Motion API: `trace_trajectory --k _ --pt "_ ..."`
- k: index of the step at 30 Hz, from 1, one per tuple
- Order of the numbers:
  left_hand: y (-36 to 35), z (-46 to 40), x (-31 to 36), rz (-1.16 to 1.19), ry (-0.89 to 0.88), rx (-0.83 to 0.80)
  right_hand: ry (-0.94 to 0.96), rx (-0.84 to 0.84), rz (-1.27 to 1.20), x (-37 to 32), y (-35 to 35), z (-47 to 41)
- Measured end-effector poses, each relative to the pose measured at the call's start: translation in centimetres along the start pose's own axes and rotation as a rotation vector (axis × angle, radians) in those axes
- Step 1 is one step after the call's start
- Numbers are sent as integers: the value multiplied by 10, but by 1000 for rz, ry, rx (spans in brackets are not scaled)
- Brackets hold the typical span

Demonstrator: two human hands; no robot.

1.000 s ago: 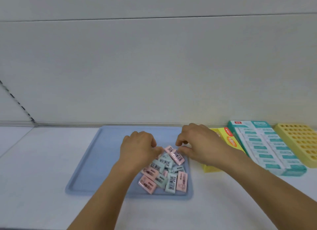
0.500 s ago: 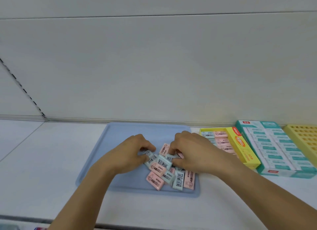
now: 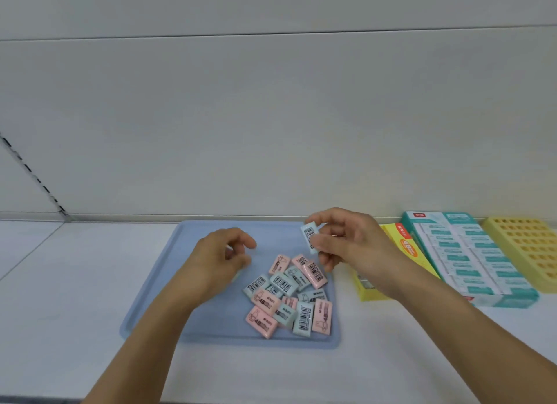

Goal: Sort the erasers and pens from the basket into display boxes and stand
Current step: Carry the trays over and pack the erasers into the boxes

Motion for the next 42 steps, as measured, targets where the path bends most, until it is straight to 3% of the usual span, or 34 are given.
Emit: trace_trajectory --k 3,5,6,8,12,19,22,28,32,35,42 --pt "-4 -8 23 826 188 36 66 58 -104 -4 5 5" --pt "-15 -8 45 1265 335 -128 151 102 -106 -4 8 8" --pt "-22 -7 55 1335 396 -224 201 119 -98 -5 10 10" --pt "-37 -5 68 1242 424 -376 297 135 -23 -6 14 13" --pt "-57 -5 79 984 278 -506 381 152 107 -4 23 17" --pt "-69 -12 79 881 93 -218 328 283 257 -1 36 26" --pt "-72 -14 79 841 80 -209 371 342 355 -1 38 25" --pt "-75 -9 84 789 95 -207 411 271 735 7 57 21" --pt "-79 -8 79 377 102 -48 333 312 1151 17 92 10" --pt "-91 -5 81 72 37 -106 268 244 1226 28 100 8" --pt "-108 -9 84 -90 22 -131 236 225 1233 38 81 1"
Point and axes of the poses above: each hand's wrist, its own z-axis away from the middle knuckle, its own y-axis out of the back of the hand, x = y × z, the point moved 2 cm from there along -z, towards the middle knuckle, and after that the axes turned 1 degree about -z, right-handed, at the moved point
